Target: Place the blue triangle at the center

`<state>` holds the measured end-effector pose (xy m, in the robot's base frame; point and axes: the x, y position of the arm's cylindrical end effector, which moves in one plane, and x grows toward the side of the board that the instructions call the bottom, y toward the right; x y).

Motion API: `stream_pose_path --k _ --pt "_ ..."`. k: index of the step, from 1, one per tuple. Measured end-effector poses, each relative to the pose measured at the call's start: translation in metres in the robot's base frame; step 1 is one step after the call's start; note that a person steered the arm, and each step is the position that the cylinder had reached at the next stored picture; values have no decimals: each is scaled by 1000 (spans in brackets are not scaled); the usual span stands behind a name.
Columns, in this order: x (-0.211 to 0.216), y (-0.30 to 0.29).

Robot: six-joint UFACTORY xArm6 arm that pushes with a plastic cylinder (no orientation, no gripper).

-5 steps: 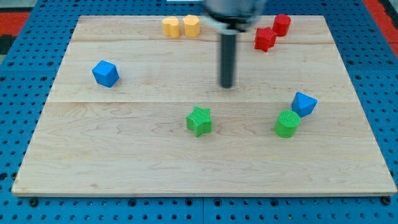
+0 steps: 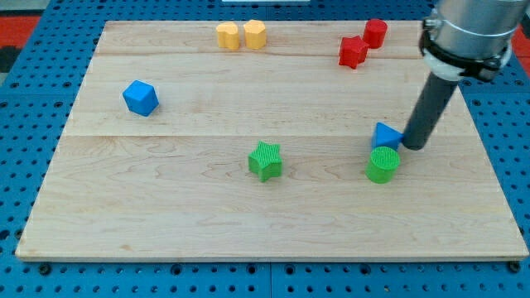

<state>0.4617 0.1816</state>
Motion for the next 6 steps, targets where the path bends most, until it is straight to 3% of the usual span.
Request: stream_pose_path --k 1,3,4,6 --pt "-2 -35" --pt "-59 -132" --pt "-48 -168" --pt "-27 -96"
